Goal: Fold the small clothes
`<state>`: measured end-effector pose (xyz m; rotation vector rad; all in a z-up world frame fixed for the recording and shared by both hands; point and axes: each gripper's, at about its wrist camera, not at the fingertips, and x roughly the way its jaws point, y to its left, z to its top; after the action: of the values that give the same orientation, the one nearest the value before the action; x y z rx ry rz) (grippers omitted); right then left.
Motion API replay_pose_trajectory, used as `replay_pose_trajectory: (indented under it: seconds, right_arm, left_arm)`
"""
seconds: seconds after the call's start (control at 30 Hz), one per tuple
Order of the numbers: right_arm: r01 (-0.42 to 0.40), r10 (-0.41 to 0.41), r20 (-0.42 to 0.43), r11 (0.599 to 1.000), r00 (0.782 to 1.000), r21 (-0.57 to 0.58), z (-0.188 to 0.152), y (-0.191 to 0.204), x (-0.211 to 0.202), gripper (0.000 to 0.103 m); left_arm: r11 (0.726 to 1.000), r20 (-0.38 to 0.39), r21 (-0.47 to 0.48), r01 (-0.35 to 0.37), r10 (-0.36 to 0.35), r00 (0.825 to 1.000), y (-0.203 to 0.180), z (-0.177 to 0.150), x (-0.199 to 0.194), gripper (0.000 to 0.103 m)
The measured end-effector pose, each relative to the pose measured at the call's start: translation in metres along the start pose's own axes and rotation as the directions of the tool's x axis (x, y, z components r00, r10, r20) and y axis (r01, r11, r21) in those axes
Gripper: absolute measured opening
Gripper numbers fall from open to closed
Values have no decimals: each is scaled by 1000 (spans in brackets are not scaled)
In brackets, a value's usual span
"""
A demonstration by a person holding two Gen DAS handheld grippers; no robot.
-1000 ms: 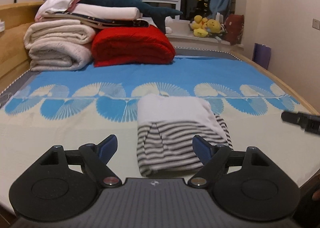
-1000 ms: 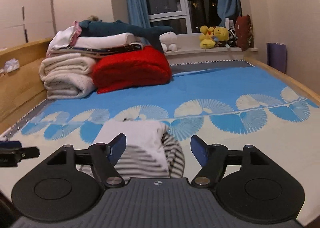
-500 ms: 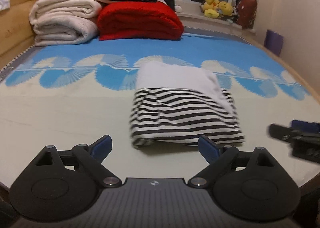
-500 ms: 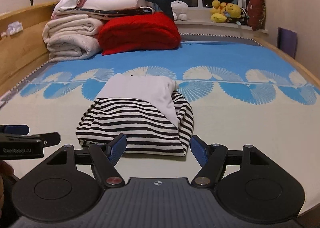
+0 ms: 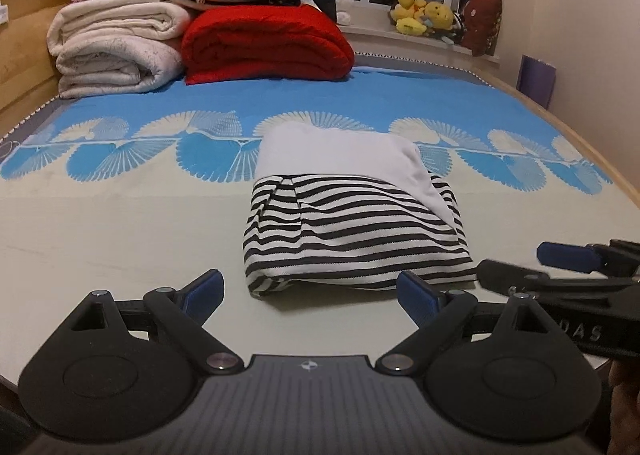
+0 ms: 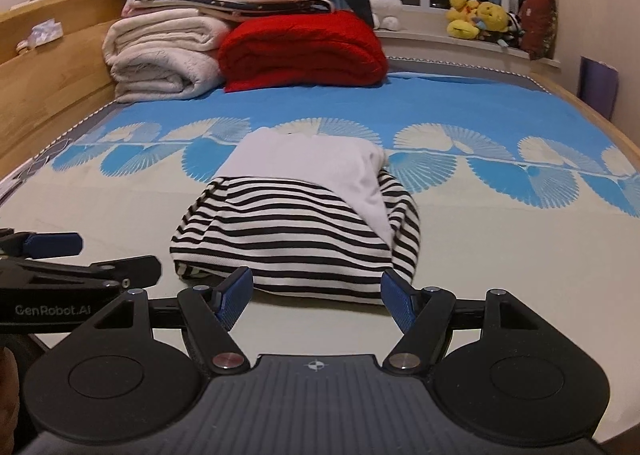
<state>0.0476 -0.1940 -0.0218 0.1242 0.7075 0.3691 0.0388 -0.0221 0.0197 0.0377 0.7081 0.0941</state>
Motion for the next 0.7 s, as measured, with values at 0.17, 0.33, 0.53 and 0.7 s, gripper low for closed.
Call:
replay_pose_trajectory:
  seconds: [0.17,0.33,0.53,0.7]
  right_arm:
    - [3,-3,-15,1000,1000,-7,0,3,5,72]
    - [8,-8,-18,1000,1000,-2,0,1,6,72]
    - [5,-5,-25,1000,1000,0,-1,1,7,72]
    - [5,-5,-28,1000,1000,-1,-1,1,8,71]
  left_arm:
    - [1000,-9,-12,7,-7,1000,0,0,3,95]
    - [999,-20,-28,19,-20,1000,1,1,6,96]
    - [999,-33,-38,26,-28,999,2,0,9,96]
    - [999,-34,-39,25,-27,999,2,0,9,96]
